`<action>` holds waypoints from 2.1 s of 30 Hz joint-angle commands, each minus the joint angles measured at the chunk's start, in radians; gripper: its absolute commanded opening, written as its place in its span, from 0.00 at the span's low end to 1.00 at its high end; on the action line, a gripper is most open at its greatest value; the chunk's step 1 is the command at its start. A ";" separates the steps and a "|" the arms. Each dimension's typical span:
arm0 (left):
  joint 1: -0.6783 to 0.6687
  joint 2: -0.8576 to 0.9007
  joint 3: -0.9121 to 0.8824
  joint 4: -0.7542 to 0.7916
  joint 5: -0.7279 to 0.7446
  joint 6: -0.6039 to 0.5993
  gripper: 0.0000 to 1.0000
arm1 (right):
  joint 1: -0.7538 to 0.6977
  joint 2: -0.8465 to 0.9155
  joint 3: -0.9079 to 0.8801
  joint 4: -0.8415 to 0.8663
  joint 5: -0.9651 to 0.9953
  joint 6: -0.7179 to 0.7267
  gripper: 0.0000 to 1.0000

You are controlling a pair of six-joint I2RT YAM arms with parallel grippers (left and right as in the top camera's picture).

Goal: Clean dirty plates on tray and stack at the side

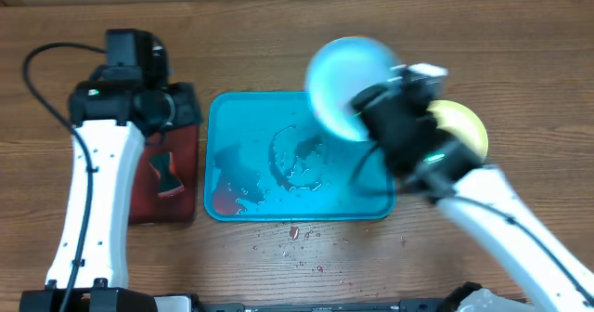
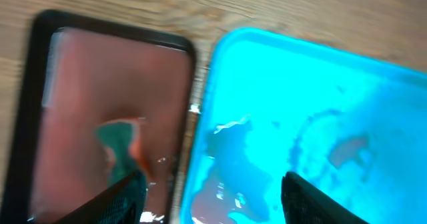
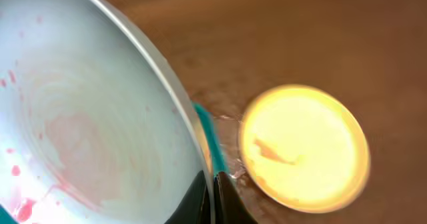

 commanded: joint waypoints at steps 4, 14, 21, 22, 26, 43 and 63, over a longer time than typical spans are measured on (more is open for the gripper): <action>-0.111 0.012 0.012 0.031 0.029 0.031 0.66 | -0.440 -0.025 -0.004 -0.081 -0.427 -0.047 0.04; -0.210 0.022 0.012 0.063 0.029 0.031 0.65 | -0.841 0.135 -0.135 -0.044 -0.540 -0.101 0.04; -0.220 0.028 0.012 0.069 0.029 0.030 0.65 | -0.839 0.277 -0.188 0.010 -0.554 -0.101 0.04; -0.220 0.028 0.012 0.068 0.029 0.030 0.65 | -0.837 0.286 -0.189 0.011 -0.554 -0.102 0.04; -0.220 0.028 0.012 0.068 0.029 0.030 0.65 | -0.830 0.293 -0.188 0.008 -0.575 -0.145 0.21; -0.219 0.028 0.012 0.077 0.029 0.027 1.00 | -0.800 0.061 0.100 -0.417 -0.808 -0.437 0.61; -0.219 0.028 0.012 0.077 0.029 0.027 1.00 | -0.777 -0.257 0.155 -0.483 -1.010 -0.357 1.00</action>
